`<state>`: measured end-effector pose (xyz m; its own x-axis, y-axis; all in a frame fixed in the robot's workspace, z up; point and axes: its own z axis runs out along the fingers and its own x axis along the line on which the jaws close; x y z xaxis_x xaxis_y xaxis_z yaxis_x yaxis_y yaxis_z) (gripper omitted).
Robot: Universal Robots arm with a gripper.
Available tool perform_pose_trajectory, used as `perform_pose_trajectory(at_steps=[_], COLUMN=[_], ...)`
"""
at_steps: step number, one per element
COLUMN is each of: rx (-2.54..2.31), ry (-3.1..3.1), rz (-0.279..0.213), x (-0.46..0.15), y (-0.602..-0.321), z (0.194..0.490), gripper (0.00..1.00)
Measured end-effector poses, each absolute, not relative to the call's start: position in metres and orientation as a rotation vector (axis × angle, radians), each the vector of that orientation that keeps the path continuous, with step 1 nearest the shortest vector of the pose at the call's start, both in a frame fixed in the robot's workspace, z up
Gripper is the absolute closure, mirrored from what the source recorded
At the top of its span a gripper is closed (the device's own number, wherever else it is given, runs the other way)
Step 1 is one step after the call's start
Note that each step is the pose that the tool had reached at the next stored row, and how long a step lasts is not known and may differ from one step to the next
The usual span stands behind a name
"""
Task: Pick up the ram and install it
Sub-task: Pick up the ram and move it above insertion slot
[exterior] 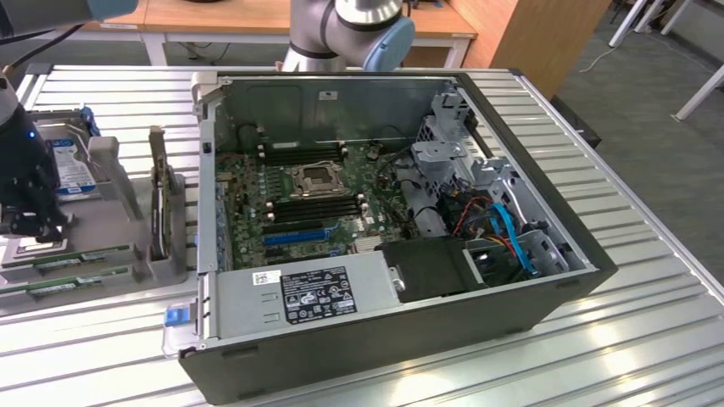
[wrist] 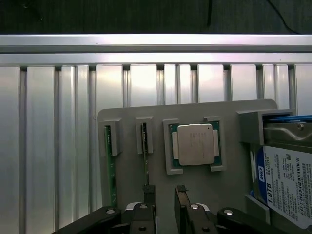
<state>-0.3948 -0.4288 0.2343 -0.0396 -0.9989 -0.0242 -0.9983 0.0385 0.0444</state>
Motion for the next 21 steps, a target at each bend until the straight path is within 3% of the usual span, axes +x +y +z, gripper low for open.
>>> perform_pose_trajectory(at_steps=[21], rx=[2.168], ry=[-2.254], rz=[-0.076], x=[-0.396], y=[-0.455], z=[0.234], gripper=[0.7])
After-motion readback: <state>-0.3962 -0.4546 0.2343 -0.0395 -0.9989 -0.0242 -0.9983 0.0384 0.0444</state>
